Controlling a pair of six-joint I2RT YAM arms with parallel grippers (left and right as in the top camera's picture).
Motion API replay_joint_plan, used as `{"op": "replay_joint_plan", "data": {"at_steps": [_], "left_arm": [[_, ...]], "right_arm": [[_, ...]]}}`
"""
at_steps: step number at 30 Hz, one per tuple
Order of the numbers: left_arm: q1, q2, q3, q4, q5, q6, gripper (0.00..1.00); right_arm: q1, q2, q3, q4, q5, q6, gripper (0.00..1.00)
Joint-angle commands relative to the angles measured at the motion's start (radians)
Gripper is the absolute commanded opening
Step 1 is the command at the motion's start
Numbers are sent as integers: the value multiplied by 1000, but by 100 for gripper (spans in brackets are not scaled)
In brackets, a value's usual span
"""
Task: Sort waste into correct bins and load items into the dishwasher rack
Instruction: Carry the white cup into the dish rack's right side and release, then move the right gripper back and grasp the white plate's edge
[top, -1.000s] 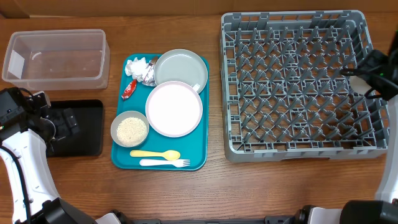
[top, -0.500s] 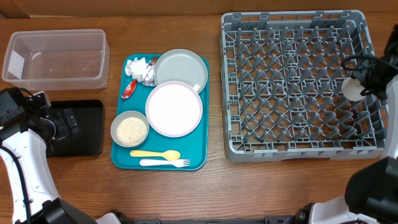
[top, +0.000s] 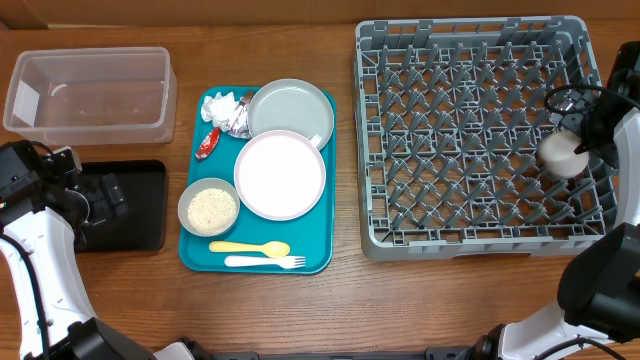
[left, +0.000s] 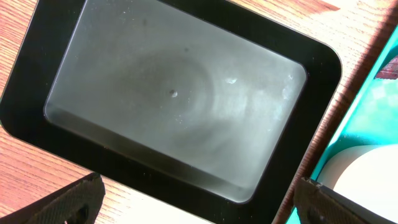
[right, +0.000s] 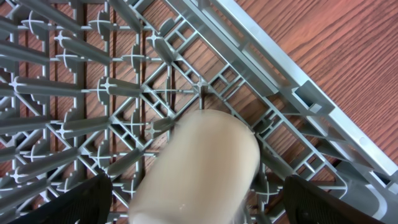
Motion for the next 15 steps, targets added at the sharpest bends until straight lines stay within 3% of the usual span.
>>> {"op": "replay_joint_plan", "data": {"at_steps": [1, 6, 11, 15], "left_arm": [[9, 4, 24, 1, 14, 16, 100], [9, 4, 24, 1, 14, 16, 100], [9, 4, 24, 1, 14, 16, 100], [9, 4, 24, 1, 14, 16, 100]], "right_arm": [[-8, 2, 19, 2, -1, -4, 91], [-8, 2, 19, -10, -7, -3, 90], [2, -8, 22, -68, -196, -59, 84], [61, -137, 71, -75, -415, -137, 89]]}}
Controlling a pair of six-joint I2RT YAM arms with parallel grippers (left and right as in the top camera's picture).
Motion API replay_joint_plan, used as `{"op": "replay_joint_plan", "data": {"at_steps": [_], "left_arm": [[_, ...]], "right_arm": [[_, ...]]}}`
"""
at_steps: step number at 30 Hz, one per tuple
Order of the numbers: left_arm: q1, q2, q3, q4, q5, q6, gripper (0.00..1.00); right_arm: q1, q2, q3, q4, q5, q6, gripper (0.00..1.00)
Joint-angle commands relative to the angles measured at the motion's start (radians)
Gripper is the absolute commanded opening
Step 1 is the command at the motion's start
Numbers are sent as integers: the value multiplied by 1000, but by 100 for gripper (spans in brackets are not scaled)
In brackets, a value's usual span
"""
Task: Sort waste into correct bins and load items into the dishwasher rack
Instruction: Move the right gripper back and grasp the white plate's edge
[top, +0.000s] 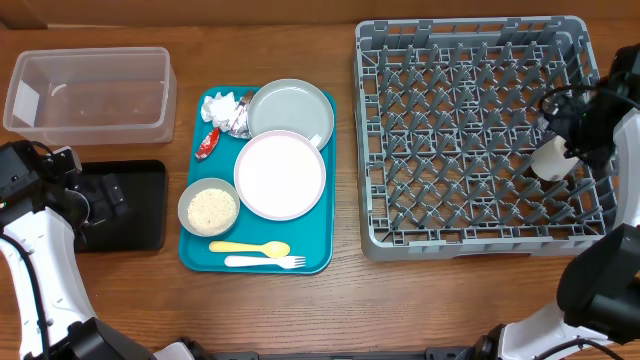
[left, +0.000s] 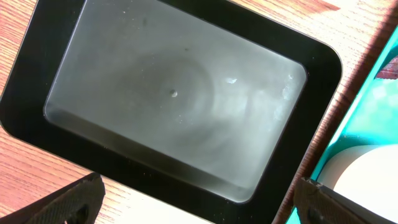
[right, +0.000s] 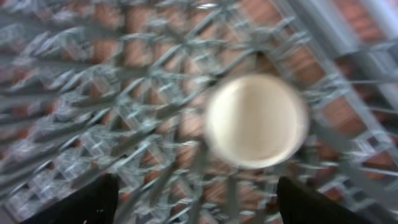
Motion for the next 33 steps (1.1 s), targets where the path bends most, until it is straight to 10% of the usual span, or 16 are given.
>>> {"op": "replay_joint_plan", "data": {"at_steps": [1, 8, 16, 33], "left_arm": [[9, 3, 24, 1, 14, 16, 100], [9, 3, 24, 1, 14, 16, 100], [9, 3, 24, 1, 14, 16, 100], [9, 3, 24, 1, 14, 16, 100]], "right_arm": [[86, -191, 90, 8, -206, -60, 91], [399, -353, 103, -45, -268, -29, 88], [856, -141, -32, 61, -184, 55, 71], [999, 299, -39, 313, 62, 157, 61]]}}
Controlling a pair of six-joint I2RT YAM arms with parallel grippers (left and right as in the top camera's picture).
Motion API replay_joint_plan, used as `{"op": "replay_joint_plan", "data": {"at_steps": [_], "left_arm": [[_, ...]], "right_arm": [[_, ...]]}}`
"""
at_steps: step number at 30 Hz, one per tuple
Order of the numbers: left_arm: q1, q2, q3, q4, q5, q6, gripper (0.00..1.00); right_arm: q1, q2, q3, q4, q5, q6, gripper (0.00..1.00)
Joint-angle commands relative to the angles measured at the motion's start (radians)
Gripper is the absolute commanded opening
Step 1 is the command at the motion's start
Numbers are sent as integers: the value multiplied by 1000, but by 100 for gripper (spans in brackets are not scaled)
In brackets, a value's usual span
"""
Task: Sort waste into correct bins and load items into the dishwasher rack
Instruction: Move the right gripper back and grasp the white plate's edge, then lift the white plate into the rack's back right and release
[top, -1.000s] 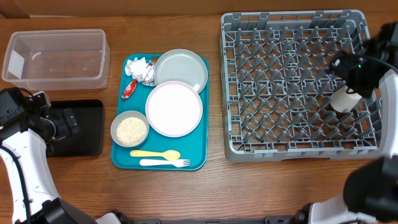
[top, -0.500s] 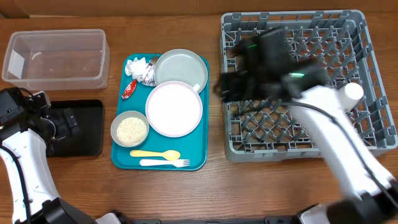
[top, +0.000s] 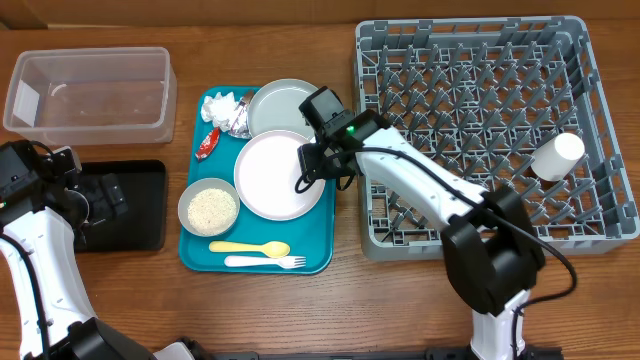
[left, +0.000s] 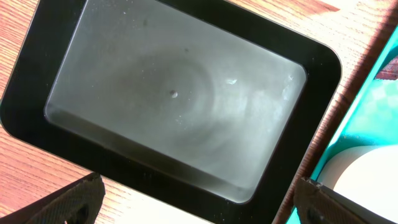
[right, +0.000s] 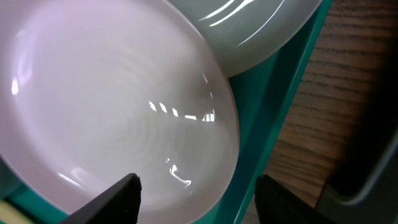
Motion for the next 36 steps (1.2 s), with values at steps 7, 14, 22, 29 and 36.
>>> {"op": "replay_joint_plan", "data": {"at_steps": [7, 14, 22, 29, 36], "left_arm": [[9, 3, 23, 1, 14, 16, 100], [9, 3, 23, 1, 14, 16, 100], [9, 3, 23, 1, 14, 16, 100], [9, 3, 23, 1, 14, 16, 100], [9, 3, 23, 1, 14, 16, 100]], "right_arm": [[-2, 72, -2, 47, 103, 18, 53], [-1, 103, -2, 59, 103, 21, 36], [-2, 105, 0, 62, 130, -9, 9], [-2, 71, 54, -16, 175, -14, 4], [-2, -59, 113, -148, 183, -14, 4]]}}
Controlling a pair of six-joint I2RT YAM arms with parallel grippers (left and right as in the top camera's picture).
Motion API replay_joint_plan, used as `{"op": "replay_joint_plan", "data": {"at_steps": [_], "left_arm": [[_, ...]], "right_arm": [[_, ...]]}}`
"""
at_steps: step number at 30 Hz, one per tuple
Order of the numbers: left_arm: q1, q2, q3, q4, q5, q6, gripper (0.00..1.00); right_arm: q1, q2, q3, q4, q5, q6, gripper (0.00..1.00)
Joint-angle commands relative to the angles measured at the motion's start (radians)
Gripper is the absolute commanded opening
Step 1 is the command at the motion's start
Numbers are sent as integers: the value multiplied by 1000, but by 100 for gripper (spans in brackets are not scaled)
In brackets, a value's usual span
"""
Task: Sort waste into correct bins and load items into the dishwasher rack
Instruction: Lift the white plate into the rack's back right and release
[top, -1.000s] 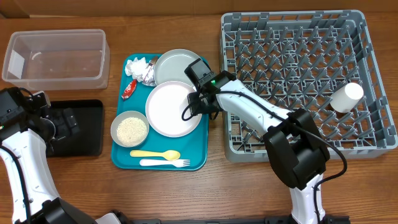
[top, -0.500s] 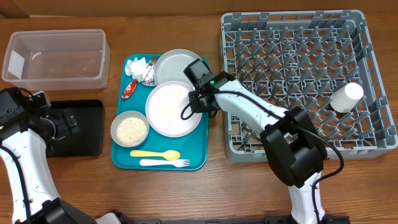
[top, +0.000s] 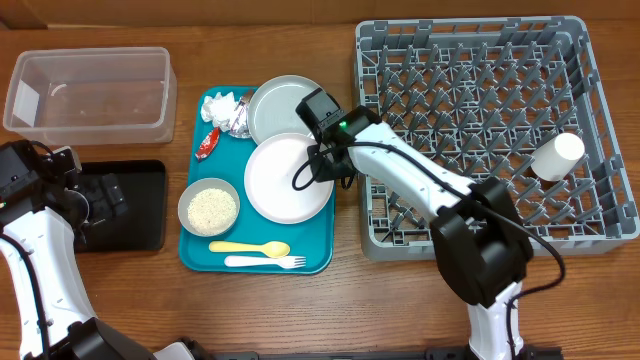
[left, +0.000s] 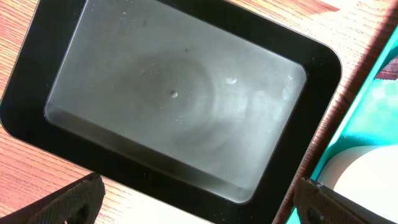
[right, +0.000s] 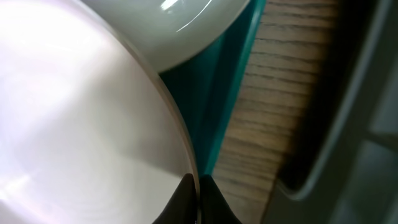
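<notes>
On the teal tray (top: 318, 262) lies a white plate (top: 285, 180); my right gripper (top: 330, 168) is shut on its right rim, seen close in the right wrist view with fingers (right: 186, 199) pinching the plate's edge (right: 180, 137). A grey-green plate (top: 282, 105) lies behind it. A bowl of rice (top: 208, 209), a yellow spoon (top: 250, 247), a white fork (top: 262, 262), crumpled foil (top: 228, 112) and a red wrapper (top: 207, 143) share the tray. A white cup (top: 556, 157) stands in the grey dishwasher rack (top: 480, 130). My left gripper (left: 199, 205) hangs open above the black bin (left: 174, 99).
A clear plastic bin (top: 88, 92) stands at the back left, the black bin (top: 135, 205) in front of it. The rack's left wall (top: 366, 150) is right beside my right arm. Bare wood runs along the table's front edge.
My right gripper, then open over the white plate's right side, has shut on its rim. The plate now sits slightly further right on the tray. The left arm is unchanged.
My right gripper held the white cup over the rack's right side. Then the cup stood in the rack below the gripper. Later the gripper was open over the white plate on the tray, and now it grips that plate's rim. The left gripper stayed over the black bin.
</notes>
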Motion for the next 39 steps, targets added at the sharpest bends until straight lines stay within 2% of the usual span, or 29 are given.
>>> {"op": "replay_joint_plan", "data": {"at_steps": [1, 9, 19, 26, 29, 31, 39], "left_arm": [[9, 3, 23, 1, 14, 16, 100], [9, 3, 23, 1, 14, 16, 100], [9, 3, 23, 1, 14, 16, 100], [9, 3, 23, 1, 14, 16, 100], [9, 3, 23, 1, 14, 16, 100], [9, 3, 23, 1, 14, 16, 100], [9, 3, 23, 1, 14, 16, 100]], "right_arm": [[-2, -121, 48, -34, 42, -7, 4], [-2, -345, 48, -63, 98, -7, 4], [-61, -453, 48, -188, 726, -4, 4], [-211, -453, 48, -170, 943, 1, 4], [-304, -453, 48, -134, 1093, -13, 4], [-371, -453, 48, -111, 1094, -52, 4], [-550, -453, 48, -69, 1094, -54, 4]]}}
